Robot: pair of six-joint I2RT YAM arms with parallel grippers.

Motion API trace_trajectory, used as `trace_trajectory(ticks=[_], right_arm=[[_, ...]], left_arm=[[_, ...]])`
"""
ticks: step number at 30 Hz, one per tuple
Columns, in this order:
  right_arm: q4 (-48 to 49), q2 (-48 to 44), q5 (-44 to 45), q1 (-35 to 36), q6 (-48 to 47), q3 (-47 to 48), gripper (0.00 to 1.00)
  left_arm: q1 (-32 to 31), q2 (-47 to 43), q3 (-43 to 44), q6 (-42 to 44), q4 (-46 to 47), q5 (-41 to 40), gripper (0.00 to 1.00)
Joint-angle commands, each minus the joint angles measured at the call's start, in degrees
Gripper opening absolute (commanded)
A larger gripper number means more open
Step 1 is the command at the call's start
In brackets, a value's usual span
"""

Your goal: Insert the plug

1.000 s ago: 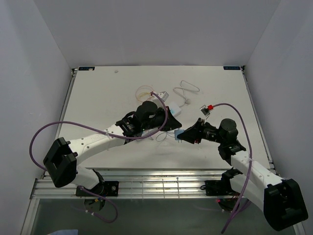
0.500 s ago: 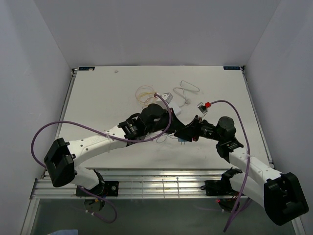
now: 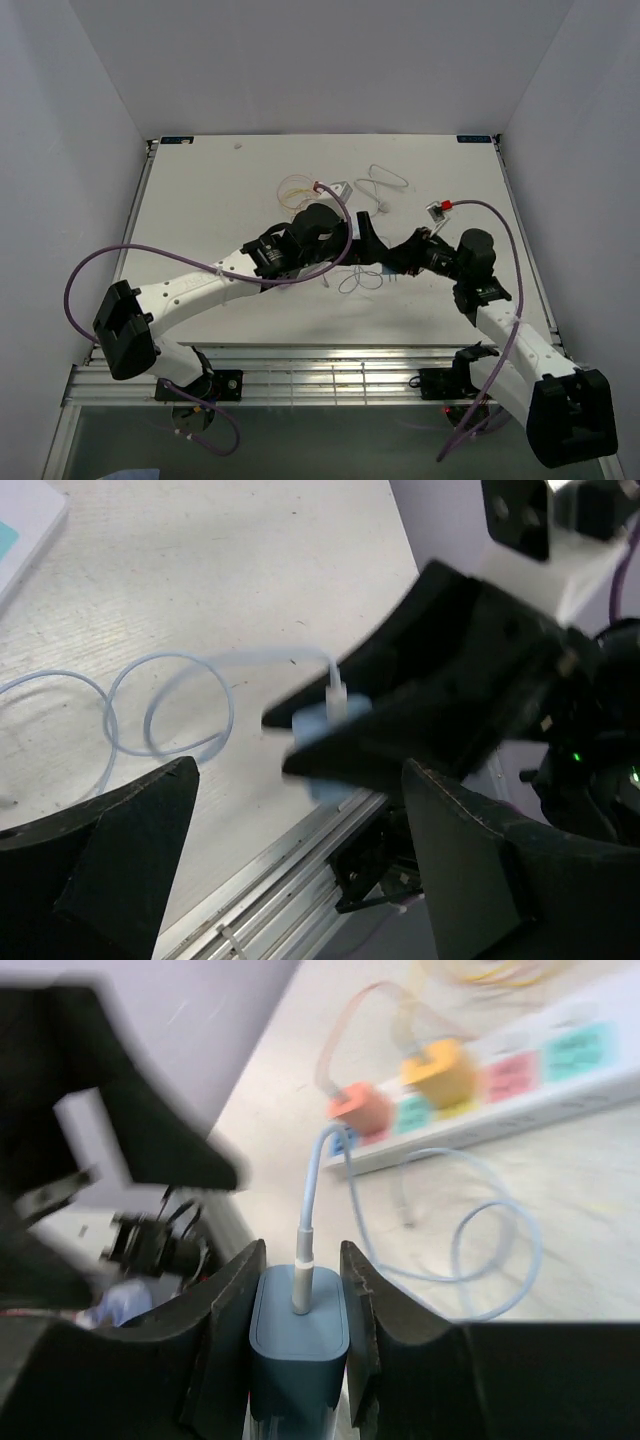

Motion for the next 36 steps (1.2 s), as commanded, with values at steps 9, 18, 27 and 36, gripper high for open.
trace_trajectory(ticks=[9,18,27,36], right_arm=[[-17.1,10.1,15.7,-33.7,1.9,22.0,0.08],[3.5,22.4,26.3,-17.4,-8.5,26.9,0.08],[9.4,44.3,56.7,2.4,-14.0,33.7,0.08],[0.0,55.9,88.1,17.6,-15.0,45.9,0.08]], left_arm=[[8.0,-2.7,3.7,1.3,-7.0,6.0,0.96],[16.6,-5.9,-3.1,1.5,-6.0,5.6,0.98],[22.5,-7.8,-9.3,0.0,-8.4,1.3,0.98],[24.6,-12.1,-15.1,-3.5,-11.7,-4.0,0.98]])
